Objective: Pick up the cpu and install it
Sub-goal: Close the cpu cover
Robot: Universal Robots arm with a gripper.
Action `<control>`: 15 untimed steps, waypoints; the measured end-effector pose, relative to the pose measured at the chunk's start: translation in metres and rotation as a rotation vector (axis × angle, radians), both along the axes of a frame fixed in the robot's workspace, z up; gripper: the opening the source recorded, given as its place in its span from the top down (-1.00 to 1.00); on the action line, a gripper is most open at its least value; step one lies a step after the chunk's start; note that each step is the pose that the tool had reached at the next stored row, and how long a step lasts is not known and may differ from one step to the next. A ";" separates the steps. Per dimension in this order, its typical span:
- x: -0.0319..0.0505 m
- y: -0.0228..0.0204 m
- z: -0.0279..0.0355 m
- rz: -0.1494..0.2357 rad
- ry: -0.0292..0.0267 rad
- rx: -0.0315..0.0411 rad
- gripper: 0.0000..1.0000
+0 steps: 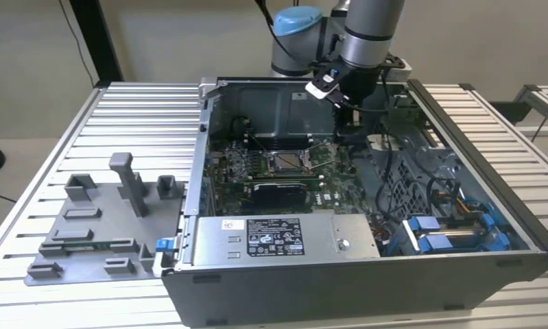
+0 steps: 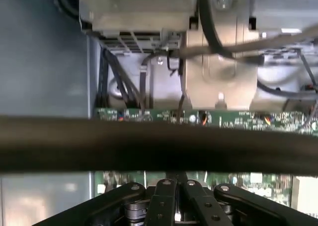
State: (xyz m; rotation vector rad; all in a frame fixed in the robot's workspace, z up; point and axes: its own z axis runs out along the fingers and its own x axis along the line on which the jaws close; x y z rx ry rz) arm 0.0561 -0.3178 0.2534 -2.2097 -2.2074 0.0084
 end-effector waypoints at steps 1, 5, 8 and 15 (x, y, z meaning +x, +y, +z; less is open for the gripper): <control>0.0039 0.0000 -0.0007 0.000 0.0078 0.0000 1.00; 0.0145 0.0000 -0.0023 0.000 0.0513 0.0000 1.00; 0.0191 0.0000 -0.0027 0.000 0.0964 0.0000 1.00; 0.0419 0.0001 -0.0084 0.001 0.1196 0.0004 1.00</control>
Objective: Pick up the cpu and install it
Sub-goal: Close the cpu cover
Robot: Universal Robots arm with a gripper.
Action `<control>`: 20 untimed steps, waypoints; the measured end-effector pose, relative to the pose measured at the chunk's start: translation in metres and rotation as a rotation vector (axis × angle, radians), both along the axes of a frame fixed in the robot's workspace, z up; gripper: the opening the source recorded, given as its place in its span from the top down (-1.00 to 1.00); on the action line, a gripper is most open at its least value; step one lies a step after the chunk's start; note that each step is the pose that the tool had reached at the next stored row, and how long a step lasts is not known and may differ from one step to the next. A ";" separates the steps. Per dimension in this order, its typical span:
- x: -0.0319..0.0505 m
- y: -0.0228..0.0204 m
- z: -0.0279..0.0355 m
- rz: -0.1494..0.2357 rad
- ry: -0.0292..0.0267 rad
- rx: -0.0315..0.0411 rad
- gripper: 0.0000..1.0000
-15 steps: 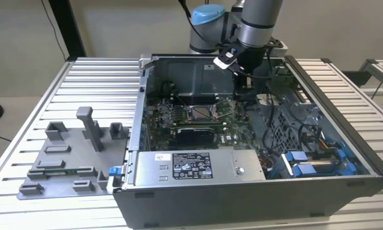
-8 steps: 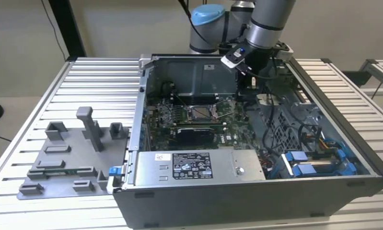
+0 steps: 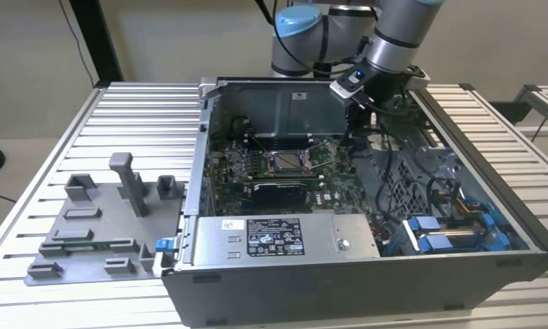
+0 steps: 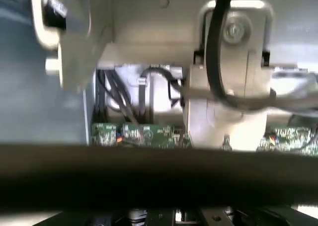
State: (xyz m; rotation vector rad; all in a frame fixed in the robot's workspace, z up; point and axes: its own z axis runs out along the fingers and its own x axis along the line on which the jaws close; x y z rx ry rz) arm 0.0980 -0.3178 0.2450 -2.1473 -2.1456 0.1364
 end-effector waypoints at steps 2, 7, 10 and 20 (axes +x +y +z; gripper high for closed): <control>0.0012 0.0000 -0.0025 0.000 0.0036 0.0001 1.00; 0.0026 -0.0001 -0.0085 0.000 0.0118 0.0004 1.00; 0.0031 -0.0001 -0.0108 0.000 0.0190 0.0002 1.00; 0.0033 -0.0015 -0.0227 0.000 0.0480 0.0001 1.00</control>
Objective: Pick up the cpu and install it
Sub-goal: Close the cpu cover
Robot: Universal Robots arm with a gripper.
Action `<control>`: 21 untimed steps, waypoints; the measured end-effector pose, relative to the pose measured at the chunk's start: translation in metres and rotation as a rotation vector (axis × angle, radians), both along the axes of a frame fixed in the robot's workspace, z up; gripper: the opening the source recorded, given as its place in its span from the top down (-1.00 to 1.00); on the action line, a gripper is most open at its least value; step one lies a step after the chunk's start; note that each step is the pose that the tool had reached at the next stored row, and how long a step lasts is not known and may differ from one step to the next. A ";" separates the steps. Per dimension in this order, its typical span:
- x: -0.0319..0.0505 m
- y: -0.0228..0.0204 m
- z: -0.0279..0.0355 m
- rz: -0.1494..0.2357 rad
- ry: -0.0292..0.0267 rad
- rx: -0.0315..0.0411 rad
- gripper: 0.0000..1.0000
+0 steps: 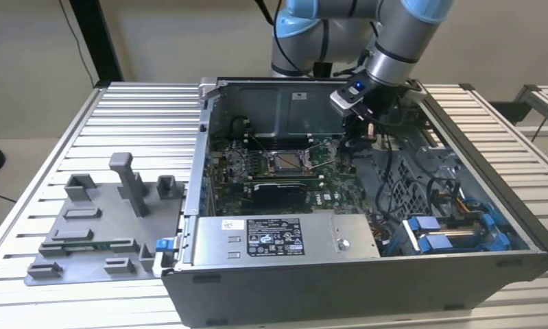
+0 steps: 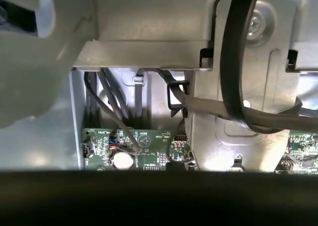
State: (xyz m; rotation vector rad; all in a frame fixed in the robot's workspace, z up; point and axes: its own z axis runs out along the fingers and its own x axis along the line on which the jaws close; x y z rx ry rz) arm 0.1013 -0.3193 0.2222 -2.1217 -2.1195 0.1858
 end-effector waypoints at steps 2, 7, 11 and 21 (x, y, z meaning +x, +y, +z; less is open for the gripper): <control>0.0000 -0.0008 -0.0015 0.000 0.0119 0.0003 1.00; 0.0001 -0.0032 -0.0026 0.000 0.0462 0.0000 1.00; 0.0003 -0.0046 -0.0017 0.000 0.0722 -0.0002 1.00; 0.0005 -0.0067 0.0081 0.000 0.1293 0.0008 1.00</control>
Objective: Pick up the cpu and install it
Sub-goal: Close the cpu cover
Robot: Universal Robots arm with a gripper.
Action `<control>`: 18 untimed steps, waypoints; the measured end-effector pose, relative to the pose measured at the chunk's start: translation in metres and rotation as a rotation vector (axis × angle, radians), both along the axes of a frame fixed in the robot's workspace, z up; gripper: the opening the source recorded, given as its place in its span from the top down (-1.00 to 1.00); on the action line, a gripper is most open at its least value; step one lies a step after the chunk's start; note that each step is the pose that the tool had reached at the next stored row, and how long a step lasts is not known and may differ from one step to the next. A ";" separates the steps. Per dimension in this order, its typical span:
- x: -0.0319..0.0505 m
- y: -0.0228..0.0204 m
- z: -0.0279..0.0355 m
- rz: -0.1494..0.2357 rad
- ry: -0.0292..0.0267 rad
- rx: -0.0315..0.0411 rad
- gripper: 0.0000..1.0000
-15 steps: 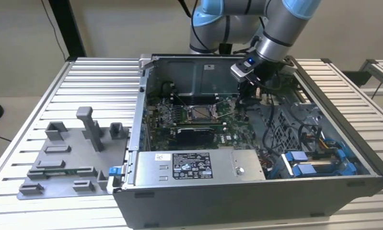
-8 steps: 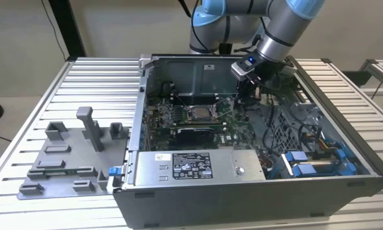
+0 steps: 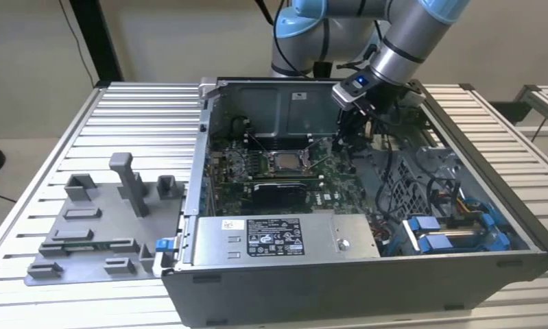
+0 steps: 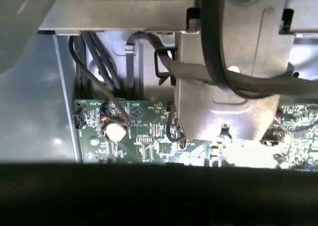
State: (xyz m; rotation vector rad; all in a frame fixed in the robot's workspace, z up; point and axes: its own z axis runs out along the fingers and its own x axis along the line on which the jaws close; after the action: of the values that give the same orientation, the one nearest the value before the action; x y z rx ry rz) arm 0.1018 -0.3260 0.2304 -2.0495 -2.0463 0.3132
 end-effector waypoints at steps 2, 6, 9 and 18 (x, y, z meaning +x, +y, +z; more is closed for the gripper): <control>0.0000 -0.0005 0.0014 0.000 0.0080 0.0003 1.00; 0.0000 -0.0014 0.0024 0.000 0.0163 0.0005 1.00; 0.0000 -0.0023 0.0033 0.000 0.0198 0.0004 1.00; -0.0036 -0.0043 0.0048 0.000 0.0331 0.0026 1.00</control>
State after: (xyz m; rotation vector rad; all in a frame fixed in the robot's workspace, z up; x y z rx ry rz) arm 0.0982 -0.3303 0.2352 -2.0290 -2.0266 0.3419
